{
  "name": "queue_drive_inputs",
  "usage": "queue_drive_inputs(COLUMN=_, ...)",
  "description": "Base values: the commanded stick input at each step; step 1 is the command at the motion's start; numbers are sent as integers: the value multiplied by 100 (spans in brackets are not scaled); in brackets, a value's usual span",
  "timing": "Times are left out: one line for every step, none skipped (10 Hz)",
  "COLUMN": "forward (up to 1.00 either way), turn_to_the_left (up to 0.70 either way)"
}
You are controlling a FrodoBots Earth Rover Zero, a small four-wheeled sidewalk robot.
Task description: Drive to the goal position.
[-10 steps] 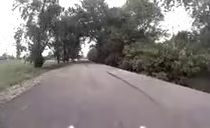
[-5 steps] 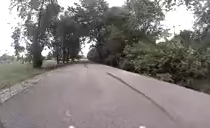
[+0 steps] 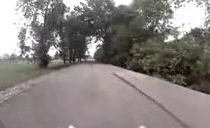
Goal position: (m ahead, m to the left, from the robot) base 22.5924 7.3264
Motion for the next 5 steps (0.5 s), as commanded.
queue_drive_inputs(forward=70, turn_to_the_left=0)
queue_drive_inputs(forward=70, turn_to_the_left=0)
queue_drive_inputs(forward=70, turn_to_the_left=0)
queue_drive_inputs(forward=70, turn_to_the_left=0)
queue_drive_inputs(forward=70, turn_to_the_left=0)
